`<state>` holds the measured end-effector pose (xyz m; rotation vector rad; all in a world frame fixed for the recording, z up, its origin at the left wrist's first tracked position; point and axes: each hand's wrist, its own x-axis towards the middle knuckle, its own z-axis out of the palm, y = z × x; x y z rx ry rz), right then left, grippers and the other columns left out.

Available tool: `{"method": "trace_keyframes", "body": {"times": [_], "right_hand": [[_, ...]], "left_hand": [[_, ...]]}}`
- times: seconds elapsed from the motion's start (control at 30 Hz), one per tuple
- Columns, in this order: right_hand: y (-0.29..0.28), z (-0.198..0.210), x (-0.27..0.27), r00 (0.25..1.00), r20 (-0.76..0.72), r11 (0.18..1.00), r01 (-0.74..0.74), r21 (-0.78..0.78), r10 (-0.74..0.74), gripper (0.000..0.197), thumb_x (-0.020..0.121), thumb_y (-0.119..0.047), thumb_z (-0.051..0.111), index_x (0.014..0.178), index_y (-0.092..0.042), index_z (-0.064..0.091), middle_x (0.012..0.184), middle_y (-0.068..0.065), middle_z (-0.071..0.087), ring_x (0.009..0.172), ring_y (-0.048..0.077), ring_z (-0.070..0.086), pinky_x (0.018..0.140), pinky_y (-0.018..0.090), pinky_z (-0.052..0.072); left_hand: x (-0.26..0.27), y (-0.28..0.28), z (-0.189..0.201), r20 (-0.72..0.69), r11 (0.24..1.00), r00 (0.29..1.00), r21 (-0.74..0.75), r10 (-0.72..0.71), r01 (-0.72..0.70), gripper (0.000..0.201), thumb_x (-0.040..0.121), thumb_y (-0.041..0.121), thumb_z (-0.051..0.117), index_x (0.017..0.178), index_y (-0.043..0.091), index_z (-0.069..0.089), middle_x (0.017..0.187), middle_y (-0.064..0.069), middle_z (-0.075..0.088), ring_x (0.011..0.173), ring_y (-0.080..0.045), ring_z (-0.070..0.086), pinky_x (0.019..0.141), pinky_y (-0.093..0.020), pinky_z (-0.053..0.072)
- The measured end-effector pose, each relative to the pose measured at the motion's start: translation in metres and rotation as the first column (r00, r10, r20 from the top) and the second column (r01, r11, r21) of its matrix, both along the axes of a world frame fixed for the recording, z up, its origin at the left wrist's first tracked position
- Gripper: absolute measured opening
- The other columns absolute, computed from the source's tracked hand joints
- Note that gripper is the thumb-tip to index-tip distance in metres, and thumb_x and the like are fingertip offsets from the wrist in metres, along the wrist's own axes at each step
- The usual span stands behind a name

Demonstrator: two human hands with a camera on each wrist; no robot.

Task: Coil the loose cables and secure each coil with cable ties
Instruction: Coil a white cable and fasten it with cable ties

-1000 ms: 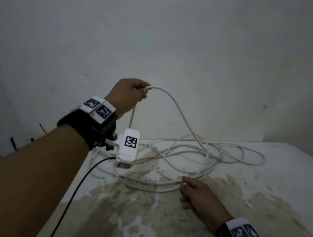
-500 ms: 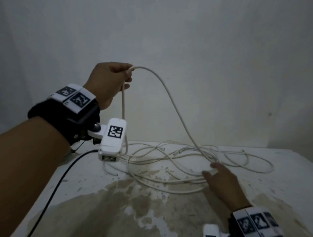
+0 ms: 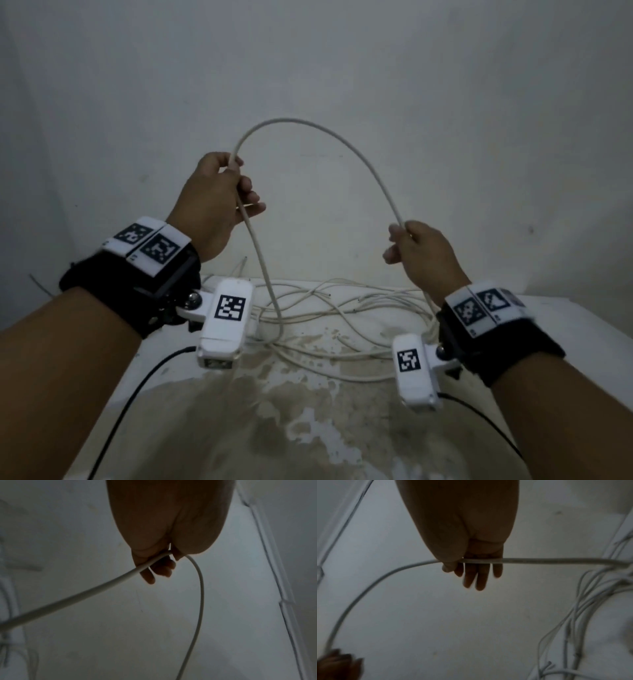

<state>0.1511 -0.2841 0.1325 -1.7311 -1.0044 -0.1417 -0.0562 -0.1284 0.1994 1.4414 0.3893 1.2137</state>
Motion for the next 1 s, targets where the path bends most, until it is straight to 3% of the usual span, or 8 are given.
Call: {"method": "trace_keyframes", "body": {"times": [0.1, 0.3, 0.43, 0.53, 0.63, 0.77, 0.87, 1.0], "right_hand": [[0.010, 0.022, -0.031, 0.986, -0.070, 0.980, -0.140, 0.143, 0.151, 0.028, 0.097, -0.032, 0.046, 0.080, -0.012, 0.055, 0.062, -0.001, 0.049, 0.056, 0.017, 0.047, 0.060, 0.036, 0.045], [0.016, 0.011, -0.082, 0.905, -0.160, 0.874, -0.423, -0.239, 0.394, 0.037, 0.079, -0.049, 0.068, 0.101, -0.019, 0.064, 0.053, -0.007, 0.050, 0.038, 0.003, 0.044, 0.043, 0.021, 0.036], [0.021, 0.003, -0.093, 0.918, -0.081, 0.866, -0.393, -0.310, 0.388, 0.032, 0.091, -0.037, 0.059, 0.072, -0.012, 0.063, 0.038, -0.009, 0.043, 0.033, 0.003, 0.038, 0.047, 0.021, 0.034], [0.016, 0.022, -0.091, 0.910, -0.210, 0.916, -0.386, -0.113, 0.357, 0.030, 0.091, -0.035, 0.059, 0.071, -0.013, 0.065, 0.043, -0.008, 0.044, 0.038, 0.008, 0.040, 0.043, 0.021, 0.034], [0.010, 0.050, -0.087, 0.863, -0.299, 0.911, -0.406, 0.067, 0.407, 0.028, 0.092, -0.029, 0.059, 0.072, -0.010, 0.060, 0.038, -0.009, 0.039, 0.034, 0.009, 0.033, 0.041, 0.021, 0.028], [0.003, 0.074, -0.089, 0.839, -0.316, 0.896, -0.424, 0.129, 0.443, 0.028, 0.094, -0.030, 0.056, 0.076, -0.009, 0.058, 0.039, -0.010, 0.038, 0.033, 0.007, 0.032, 0.038, 0.017, 0.028], [-0.008, 0.079, -0.083, 0.866, -0.304, 0.918, -0.372, 0.140, 0.397, 0.031, 0.093, -0.035, 0.057, 0.077, -0.008, 0.058, 0.043, -0.007, 0.037, 0.036, 0.008, 0.031, 0.038, 0.016, 0.027], [-0.021, 0.067, -0.062, 0.931, -0.310, 0.978, -0.209, -0.022, 0.192, 0.048, 0.090, -0.057, 0.049, 0.097, -0.010, 0.053, 0.061, 0.000, 0.042, 0.044, 0.012, 0.032, 0.041, 0.020, 0.029]], "left_hand": [[0.006, 0.000, -0.003, 0.207, 0.970, 0.976, -0.214, -0.071, 0.116, 0.023, 0.103, 0.014, 0.029, 0.087, 0.017, 0.044, 0.062, 0.001, 0.040, 0.047, -0.009, 0.038, 0.052, -0.024, 0.044], [0.000, -0.007, 0.014, 0.497, 0.862, 0.849, -0.335, -0.181, 0.380, 0.025, 0.102, 0.010, 0.025, 0.082, 0.014, 0.039, 0.054, 0.001, 0.037, 0.041, -0.010, 0.032, 0.045, -0.016, 0.035], [-0.006, -0.018, 0.025, 0.523, 0.864, 0.830, -0.309, -0.195, 0.397, 0.021, 0.102, 0.012, 0.030, 0.086, 0.012, 0.043, 0.057, -0.001, 0.041, 0.044, -0.011, 0.038, 0.051, -0.021, 0.042], [-0.012, -0.029, 0.018, 0.326, 0.906, 0.920, -0.283, -0.217, 0.314, 0.013, 0.100, 0.021, 0.041, 0.096, 0.013, 0.050, 0.075, -0.007, 0.056, 0.069, -0.019, 0.059, 0.077, -0.034, 0.052], [-0.013, -0.051, -0.006, -0.038, 0.943, 0.962, -0.212, -0.271, 0.258, 0.007, 0.092, 0.021, 0.051, 0.095, 0.016, 0.055, 0.093, -0.008, 0.061, 0.088, -0.021, 0.062, 0.082, -0.037, 0.048], [-0.003, -0.090, -0.046, -0.640, 0.927, 0.760, 0.209, -0.112, 0.313, 0.019, 0.091, 0.021, 0.058, 0.109, 0.014, 0.060, 0.101, -0.003, 0.068, 0.096, -0.018, 0.063, 0.090, -0.039, 0.049], [-0.004, -0.097, -0.058, -0.615, 0.911, 0.787, 0.296, -0.050, 0.289, 0.015, 0.097, 0.020, 0.048, 0.094, 0.013, 0.061, 0.069, 0.004, 0.060, 0.062, -0.012, 0.056, 0.063, -0.029, 0.052], [-0.019, -0.086, -0.046, -0.415, 0.942, 0.897, 0.213, -0.153, 0.259, 0.019, 0.097, 0.015, 0.047, 0.081, 0.010, 0.056, 0.053, 0.005, 0.049, 0.043, -0.009, 0.036, 0.042, -0.018, 0.027]]}}
